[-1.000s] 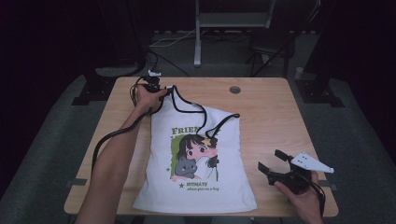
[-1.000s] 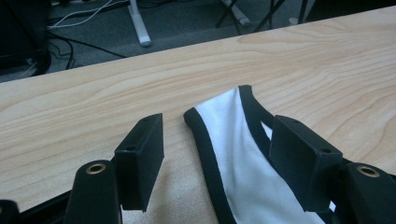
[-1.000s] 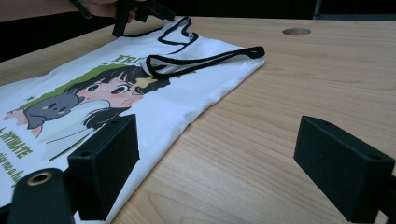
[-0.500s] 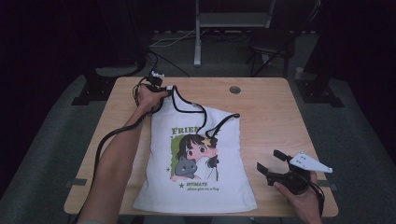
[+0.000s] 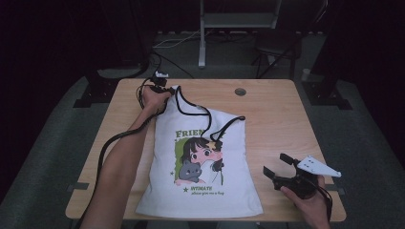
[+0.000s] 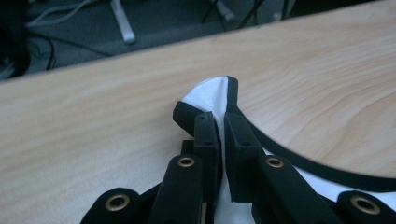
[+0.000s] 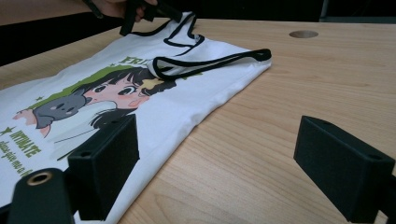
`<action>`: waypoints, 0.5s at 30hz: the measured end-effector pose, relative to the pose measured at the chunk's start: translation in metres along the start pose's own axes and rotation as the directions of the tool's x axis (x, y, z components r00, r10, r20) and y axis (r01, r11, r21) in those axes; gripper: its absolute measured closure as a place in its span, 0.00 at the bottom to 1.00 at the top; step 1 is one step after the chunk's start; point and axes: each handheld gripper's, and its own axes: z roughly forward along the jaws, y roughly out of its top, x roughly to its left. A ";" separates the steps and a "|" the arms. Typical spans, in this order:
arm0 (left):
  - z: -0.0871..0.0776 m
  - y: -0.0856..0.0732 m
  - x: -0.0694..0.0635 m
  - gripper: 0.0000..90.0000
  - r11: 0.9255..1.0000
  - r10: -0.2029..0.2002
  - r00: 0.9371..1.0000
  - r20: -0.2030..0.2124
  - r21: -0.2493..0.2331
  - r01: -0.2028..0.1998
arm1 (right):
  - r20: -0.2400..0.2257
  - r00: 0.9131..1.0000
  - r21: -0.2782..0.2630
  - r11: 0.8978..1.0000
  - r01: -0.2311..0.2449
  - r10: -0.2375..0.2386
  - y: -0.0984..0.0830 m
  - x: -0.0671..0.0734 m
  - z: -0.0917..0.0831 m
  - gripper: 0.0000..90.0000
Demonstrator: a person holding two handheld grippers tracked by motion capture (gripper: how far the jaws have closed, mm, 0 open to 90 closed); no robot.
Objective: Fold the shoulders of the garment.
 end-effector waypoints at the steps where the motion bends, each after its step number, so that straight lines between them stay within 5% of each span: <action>1: -0.004 0.003 -0.002 0.94 1.000 0.007 1.000 0.010 -0.014 -0.007 | -0.002 1.000 -0.001 1.000 0.001 -0.001 0.000 0.000 0.000 0.15; 4: -0.017 0.009 -0.009 0.94 0.998 0.027 0.999 0.037 -0.051 -0.025 | -0.001 1.000 -0.003 1.000 -0.001 0.001 0.000 -0.001 -0.001 0.15; 9: -0.043 0.015 -0.025 0.94 0.990 0.115 0.992 0.056 -0.093 -0.110 | -0.003 1.000 -0.002 1.000 0.003 -0.003 0.000 0.000 -0.001 0.15; 15: -0.075 0.015 -0.047 0.94 0.973 0.183 0.978 0.098 -0.163 -0.165 | -0.004 1.000 -0.012 1.000 0.002 -0.002 -0.001 -0.001 -0.001 0.15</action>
